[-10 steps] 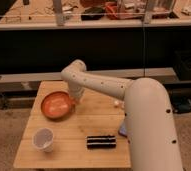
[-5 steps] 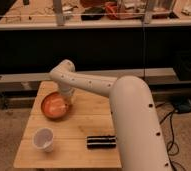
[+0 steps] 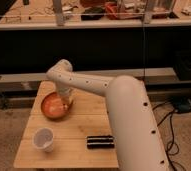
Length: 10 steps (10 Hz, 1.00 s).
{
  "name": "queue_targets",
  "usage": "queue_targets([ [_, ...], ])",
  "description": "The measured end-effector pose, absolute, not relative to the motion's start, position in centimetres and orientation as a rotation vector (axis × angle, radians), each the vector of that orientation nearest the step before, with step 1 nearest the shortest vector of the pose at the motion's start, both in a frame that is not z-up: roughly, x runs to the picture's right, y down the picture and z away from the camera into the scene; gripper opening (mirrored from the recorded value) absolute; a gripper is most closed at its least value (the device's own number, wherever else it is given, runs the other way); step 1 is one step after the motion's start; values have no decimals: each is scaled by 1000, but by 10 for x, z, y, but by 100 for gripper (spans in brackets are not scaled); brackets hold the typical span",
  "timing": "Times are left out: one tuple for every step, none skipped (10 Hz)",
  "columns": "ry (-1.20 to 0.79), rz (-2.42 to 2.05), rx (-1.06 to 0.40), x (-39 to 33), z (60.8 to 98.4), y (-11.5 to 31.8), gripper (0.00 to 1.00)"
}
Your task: Place the pepper in the ceramic bowl
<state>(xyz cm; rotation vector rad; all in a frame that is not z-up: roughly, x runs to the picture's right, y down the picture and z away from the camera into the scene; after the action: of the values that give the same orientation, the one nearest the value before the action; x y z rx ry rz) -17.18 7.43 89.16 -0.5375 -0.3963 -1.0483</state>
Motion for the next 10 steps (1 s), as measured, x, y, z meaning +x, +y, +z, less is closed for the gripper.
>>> queue_targets([
  [-389, -1049, -537, -170, 893, 73, 2],
  [-387, -1051, -538, -169, 894, 73, 6],
  [-391, -1056, -536, -172, 893, 73, 16],
  [-394, -1058, -536, -174, 892, 73, 27],
  [-394, -1058, -536, -173, 892, 73, 33],
  [-393, -1057, -536, -172, 892, 73, 45],
  [-393, -1059, -536, -172, 892, 72, 58],
  [-394, -1062, -535, -173, 892, 72, 66],
  [-396, -1065, -535, -175, 892, 72, 75],
  [-396, -1068, -536, -176, 891, 73, 80],
])
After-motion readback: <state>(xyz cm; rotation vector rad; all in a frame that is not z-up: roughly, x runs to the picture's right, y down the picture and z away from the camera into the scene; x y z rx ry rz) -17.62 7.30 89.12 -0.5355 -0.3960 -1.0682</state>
